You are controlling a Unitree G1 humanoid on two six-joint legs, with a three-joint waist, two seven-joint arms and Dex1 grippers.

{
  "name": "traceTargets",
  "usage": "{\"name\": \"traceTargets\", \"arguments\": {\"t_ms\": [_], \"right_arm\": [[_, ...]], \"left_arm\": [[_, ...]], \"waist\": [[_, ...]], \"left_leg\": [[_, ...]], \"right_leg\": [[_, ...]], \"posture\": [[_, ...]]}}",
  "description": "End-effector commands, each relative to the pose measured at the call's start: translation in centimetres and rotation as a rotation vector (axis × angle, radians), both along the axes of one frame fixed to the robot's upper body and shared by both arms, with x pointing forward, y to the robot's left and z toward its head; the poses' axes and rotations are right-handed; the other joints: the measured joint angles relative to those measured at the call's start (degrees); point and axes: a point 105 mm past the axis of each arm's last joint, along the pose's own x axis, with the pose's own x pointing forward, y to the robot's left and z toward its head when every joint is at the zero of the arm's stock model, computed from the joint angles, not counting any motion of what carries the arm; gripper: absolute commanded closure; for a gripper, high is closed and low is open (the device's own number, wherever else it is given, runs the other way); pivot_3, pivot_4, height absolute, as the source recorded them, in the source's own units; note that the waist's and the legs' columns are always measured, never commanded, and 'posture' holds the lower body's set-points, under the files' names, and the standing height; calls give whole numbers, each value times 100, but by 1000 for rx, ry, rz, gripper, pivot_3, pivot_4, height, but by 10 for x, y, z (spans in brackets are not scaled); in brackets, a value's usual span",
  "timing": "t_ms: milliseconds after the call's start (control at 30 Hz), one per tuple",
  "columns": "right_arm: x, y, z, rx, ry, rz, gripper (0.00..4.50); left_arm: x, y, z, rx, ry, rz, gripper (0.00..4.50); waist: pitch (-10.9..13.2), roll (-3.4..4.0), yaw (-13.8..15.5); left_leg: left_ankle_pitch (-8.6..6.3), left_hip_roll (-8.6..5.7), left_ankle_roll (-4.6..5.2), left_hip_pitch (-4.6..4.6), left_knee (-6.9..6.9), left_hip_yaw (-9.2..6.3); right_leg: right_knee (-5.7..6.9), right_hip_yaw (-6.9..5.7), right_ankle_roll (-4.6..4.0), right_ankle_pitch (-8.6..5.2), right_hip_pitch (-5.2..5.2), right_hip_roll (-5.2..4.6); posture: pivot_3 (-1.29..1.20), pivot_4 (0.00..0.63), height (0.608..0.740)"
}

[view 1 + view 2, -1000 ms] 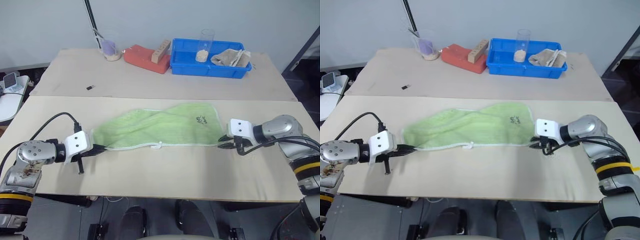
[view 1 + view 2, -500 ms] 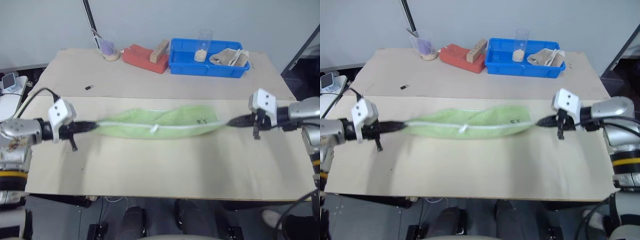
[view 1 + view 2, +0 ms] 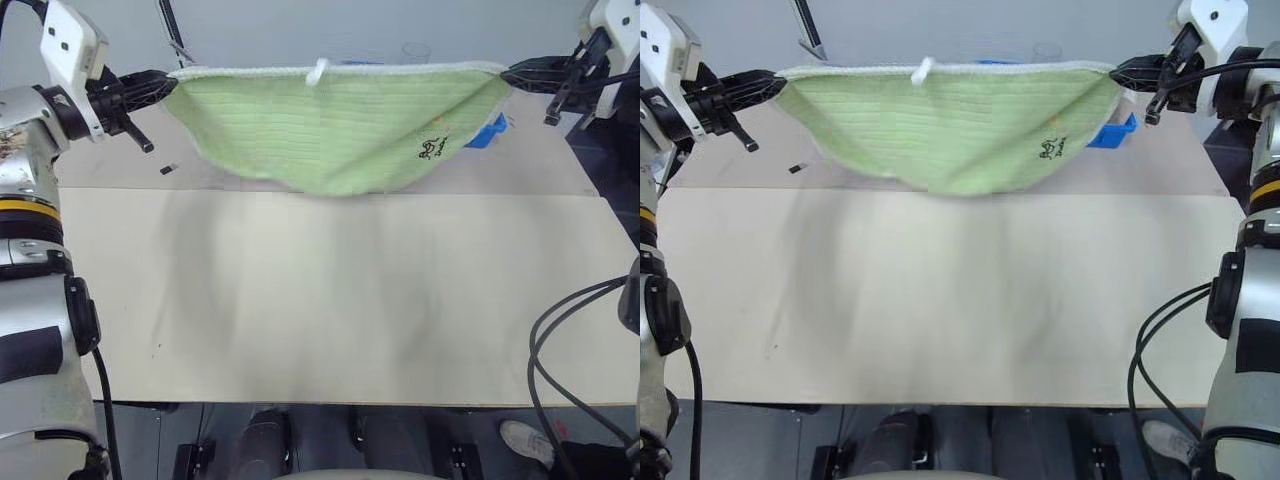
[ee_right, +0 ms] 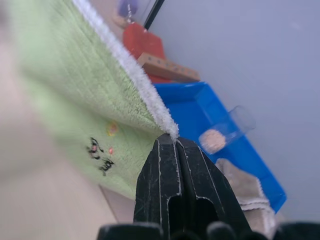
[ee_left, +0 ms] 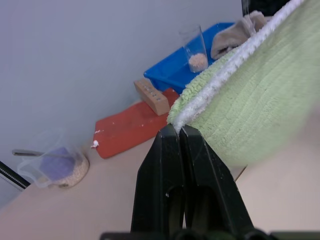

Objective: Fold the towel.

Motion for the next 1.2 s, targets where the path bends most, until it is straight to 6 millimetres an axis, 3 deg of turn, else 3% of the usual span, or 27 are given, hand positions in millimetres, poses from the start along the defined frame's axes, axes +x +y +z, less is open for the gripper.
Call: {"name": "traceTargets", "arguments": {"t_ms": [33,233,367,500,567,667,933,1200], "right_arm": [[-22,-7,-21,-77,101,99,4493],[-63,-14,-127,-261,406,215,4493],[-95,-15,-162,-292,546,260,4493],[-121,-13,-180,-285,663,284,4493],[-130,-13,-185,-290,709,286,4493],[-127,-15,-186,-277,719,254,4493],[-83,-9,-161,-91,695,116,4493],[-36,-4,-144,28,648,-13,4493]], "left_arm": [[-19,8,-33,140,92,-65,4500],[-71,10,-136,260,426,-185,4500],[-104,14,-168,281,572,-207,4500],[-130,18,-182,271,673,-207,4500],[-136,20,-184,266,699,-201,4500],[-132,22,-181,227,696,-170,4500],[-90,24,-154,73,634,-80,4500],[-50,26,-149,1,587,0,4500]], "waist": [[-1,2,-10],[-3,4,18],[-2,6,67],[-3,5,134],[-3,5,155],[-3,5,177],[-9,1,178],[-11,2,167]], "left_leg": [[-1,2,0,-6,-1,-1],[-25,12,1,-33,13,-2],[-24,11,-1,-36,23,0],[-25,9,-1,-8,39,2],[-26,9,-1,18,36,3],[-26,6,-2,40,35,6],[-27,5,-1,50,30,3],[-26,1,-1,47,33,4]], "right_leg": [[-4,-3,1,0,-3,-1],[3,-15,18,-11,-30,-8],[17,-15,17,-11,-40,-10],[32,-14,16,-19,-18,-9],[20,-12,14,-32,0,-8],[48,-11,19,-58,7,-7],[66,-10,-1,-57,8,5],[63,-10,-5,-55,10,4]], "posture": [[0,150,714],[0,150,714],[0,150,714],[0,150,714],[0,150,714],[0,150,714],[0,150,714],[0,150,714]]}}
